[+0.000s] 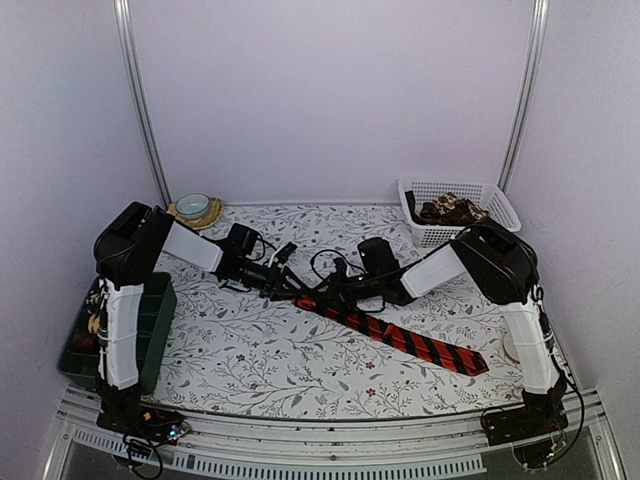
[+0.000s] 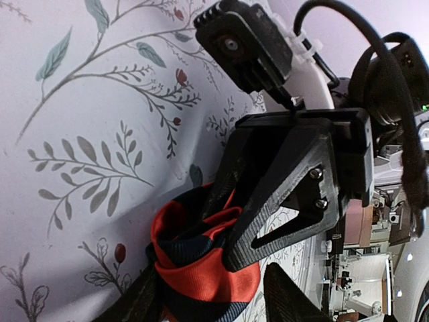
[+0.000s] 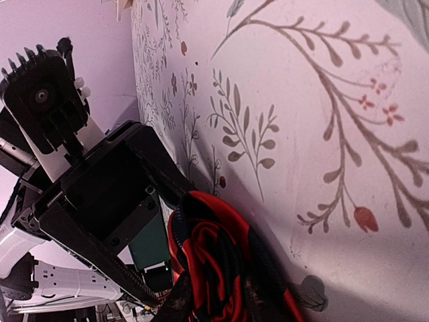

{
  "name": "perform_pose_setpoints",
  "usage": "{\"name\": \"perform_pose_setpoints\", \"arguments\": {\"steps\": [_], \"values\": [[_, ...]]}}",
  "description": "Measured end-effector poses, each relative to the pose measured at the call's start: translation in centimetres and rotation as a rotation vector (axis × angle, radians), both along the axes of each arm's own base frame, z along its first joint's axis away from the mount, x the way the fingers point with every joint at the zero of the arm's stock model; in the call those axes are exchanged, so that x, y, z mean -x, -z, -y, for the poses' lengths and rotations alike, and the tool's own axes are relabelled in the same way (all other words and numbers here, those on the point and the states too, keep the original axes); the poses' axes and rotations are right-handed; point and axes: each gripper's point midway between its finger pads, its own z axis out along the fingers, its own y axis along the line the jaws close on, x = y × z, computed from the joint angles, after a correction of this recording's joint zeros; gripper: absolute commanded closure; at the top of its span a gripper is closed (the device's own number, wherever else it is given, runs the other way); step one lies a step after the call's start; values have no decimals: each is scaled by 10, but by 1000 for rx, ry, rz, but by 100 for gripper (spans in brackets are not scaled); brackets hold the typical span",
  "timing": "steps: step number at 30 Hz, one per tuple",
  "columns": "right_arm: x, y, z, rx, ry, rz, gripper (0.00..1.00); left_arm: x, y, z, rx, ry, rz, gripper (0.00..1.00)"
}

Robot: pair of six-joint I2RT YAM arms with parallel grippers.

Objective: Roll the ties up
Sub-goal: Roll the tie at the center of the board.

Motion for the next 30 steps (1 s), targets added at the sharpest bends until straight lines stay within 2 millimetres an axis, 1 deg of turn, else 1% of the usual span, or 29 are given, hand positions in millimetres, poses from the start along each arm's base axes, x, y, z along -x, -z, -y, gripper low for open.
{"name": "perform_pose_setpoints", "arguments": {"steps": [5, 11, 20, 23, 26, 28, 30], "values": [[0, 0, -1, -15, -14, -1, 78, 1, -2, 2, 40, -15, -29, 47], [-1, 0, -3, -23, -21, -2, 78, 0, -2, 3, 47, -21, -57, 46], [-2, -1, -4, -34, -23, 7, 79, -1, 1, 3, -20, -19, -76, 48], [-3, -1, -5, -39, -24, 8, 79, 1, 2, 2, -34, -10, -71, 54], [-3, -1, -6, -41, -26, 9, 79, 3, 4, 1, -39, -2, -73, 63], [-3, -2, -6, -42, -27, 9, 79, 6, 7, 0, -40, 3, -87, 67], [-3, -1, -6, -41, -27, 9, 79, 8, 8, -1, -33, 8, -102, 78]]}}
